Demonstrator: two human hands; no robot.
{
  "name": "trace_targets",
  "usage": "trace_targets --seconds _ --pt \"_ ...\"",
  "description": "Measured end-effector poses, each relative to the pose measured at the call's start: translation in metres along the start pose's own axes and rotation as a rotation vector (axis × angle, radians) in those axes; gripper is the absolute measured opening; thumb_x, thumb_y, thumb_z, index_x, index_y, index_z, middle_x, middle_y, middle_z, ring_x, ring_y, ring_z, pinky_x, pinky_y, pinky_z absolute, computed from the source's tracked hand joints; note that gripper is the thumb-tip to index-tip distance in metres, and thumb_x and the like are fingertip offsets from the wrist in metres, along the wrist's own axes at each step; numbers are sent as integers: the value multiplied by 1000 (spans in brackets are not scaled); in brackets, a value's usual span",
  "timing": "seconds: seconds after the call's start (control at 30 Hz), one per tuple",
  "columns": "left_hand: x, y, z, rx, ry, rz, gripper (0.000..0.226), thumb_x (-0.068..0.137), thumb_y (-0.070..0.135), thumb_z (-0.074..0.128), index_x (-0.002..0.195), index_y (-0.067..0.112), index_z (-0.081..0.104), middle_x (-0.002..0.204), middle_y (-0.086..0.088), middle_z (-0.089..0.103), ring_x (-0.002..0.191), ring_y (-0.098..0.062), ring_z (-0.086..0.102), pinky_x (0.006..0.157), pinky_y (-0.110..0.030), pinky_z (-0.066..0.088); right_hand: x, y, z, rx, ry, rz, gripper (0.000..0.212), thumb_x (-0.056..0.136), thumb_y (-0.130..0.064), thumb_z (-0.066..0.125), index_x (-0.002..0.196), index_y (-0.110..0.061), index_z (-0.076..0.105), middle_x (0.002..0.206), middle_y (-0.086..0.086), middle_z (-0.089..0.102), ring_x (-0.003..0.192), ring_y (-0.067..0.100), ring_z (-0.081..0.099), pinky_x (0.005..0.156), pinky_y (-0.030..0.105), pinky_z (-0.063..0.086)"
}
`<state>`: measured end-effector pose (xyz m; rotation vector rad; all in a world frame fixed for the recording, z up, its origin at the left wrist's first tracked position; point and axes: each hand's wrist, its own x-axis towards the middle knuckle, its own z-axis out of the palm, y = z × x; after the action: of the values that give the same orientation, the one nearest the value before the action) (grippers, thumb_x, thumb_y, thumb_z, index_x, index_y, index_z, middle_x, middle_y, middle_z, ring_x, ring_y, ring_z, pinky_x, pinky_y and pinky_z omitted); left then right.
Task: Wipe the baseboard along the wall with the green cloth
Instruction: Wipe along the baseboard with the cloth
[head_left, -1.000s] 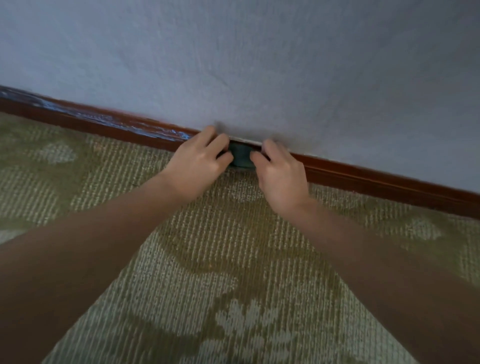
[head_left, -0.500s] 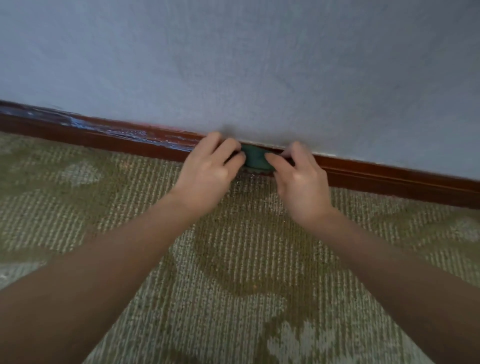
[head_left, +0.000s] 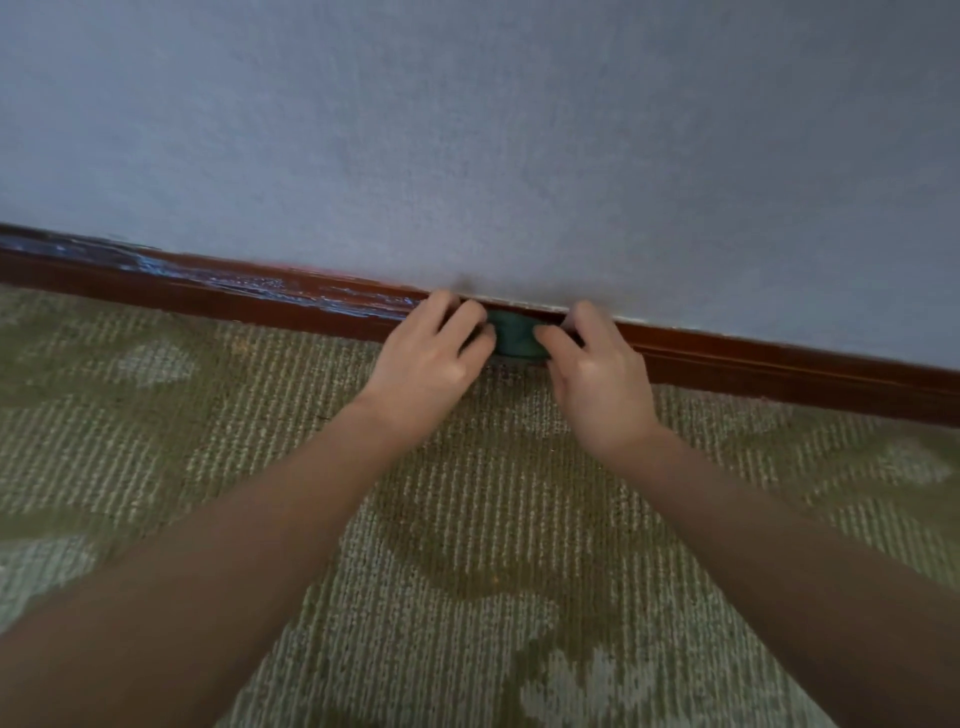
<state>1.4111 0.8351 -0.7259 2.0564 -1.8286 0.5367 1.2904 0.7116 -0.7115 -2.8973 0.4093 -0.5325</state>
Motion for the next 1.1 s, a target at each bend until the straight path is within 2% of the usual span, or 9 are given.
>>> trace_targets --seconds 0.1,0.2,0.37,0.47,0.63,0.87,0.97,1.1 --pt "4 7 2 -14 21 -39 23 80 -8 44 76 -8 67 77 -22 63 68 -35 60 58 -36 50 -1 9 -5 -59 -55 -67 34 50 18 75 78 5 62 69 20 51 59 29 51 42 20 21" --pt "13 15 5 -12 11 26 20 79 -10 47 74 -6 65 76 -22 62 67 -33 59 56 -36 49 -6 21 -15 -117 -103 -88 35 47 17 76 74 3 59 67 19 49 56 27 47 42 20 17" --pt "9 10 2 22 -31 42 19 78 -12 48 73 -4 64 75 -21 61 67 -32 58 54 -36 47 -2 18 -14 -89 -98 -110 32 48 19 76 66 1 56 67 20 51 53 27 49 43 20 21" --pt "-6 -5 -4 60 -44 -20 14 71 -17 59 72 -4 64 76 -20 61 67 -33 57 51 -34 43 9 1 -1 -48 -67 -164 30 47 18 76 64 2 57 68 21 56 54 28 53 42 19 23" --pt "-9 0 0 17 -24 -105 15 66 -20 62 71 -6 64 80 -22 63 68 -36 58 50 -34 46 7 6 0 -48 -39 -204 31 52 15 78 79 6 67 73 20 59 63 31 58 37 23 33" --pt "-11 -5 3 32 -74 0 13 68 -17 65 74 -6 65 85 -22 64 68 -33 58 54 -35 46 6 4 3 -109 -34 -224 24 54 17 75 74 6 66 70 20 59 62 29 58 42 21 27" --pt "-11 -7 3 27 -76 -15 15 66 -19 63 71 -5 63 80 -23 62 66 -33 57 52 -35 46 6 2 4 -101 -49 -223 25 53 18 74 73 6 65 70 20 57 61 29 56 42 20 25" --pt "2 4 8 20 -35 39 18 75 -14 51 68 -2 62 74 -21 61 63 -30 56 51 -33 42 1 15 -7 -145 -85 -201 28 52 16 78 74 5 64 69 19 54 57 28 52 41 19 24"
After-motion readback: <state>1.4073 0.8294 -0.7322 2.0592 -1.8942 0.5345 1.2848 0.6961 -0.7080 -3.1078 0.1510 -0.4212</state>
